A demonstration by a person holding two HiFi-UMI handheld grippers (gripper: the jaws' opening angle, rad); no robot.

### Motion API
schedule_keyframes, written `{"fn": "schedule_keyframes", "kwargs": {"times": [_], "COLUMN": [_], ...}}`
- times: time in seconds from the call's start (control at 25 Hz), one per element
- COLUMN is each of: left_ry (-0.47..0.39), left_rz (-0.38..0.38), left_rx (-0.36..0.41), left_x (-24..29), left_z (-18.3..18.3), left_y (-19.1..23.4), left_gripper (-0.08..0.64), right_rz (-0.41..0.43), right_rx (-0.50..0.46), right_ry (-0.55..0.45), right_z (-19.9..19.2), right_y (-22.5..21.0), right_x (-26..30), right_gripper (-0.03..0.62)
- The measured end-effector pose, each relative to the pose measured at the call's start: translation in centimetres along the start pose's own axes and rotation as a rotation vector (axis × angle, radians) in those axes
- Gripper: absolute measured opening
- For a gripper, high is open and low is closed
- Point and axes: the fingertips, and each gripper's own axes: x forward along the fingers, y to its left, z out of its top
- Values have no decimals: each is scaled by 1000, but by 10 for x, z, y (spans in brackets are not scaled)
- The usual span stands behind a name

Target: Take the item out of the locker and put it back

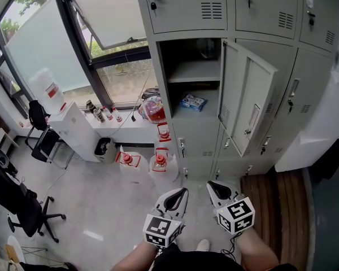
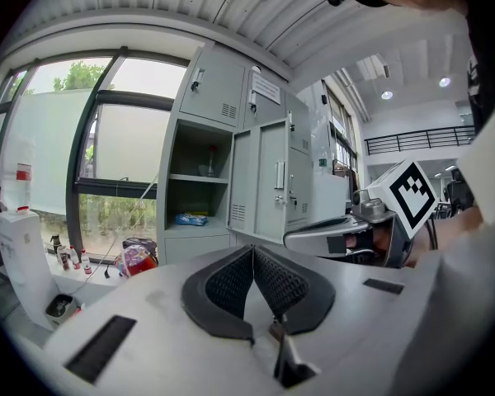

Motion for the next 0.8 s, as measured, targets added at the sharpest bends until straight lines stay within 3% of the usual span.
{"fn": "schedule_keyframes", "kwargs": {"times": [0.8], "left_ry": [-11], "left_rz": [0], "left_rx": [10], "left_x": [-4], "left_z": [5], "left_y": [-5], "left_gripper": [17], "right_rz": [6], "right_rx": [2], "right_ry": [-11], "right_z": [3], "right_y": [4], "right_x": [-5], "right_gripper": [52]}}
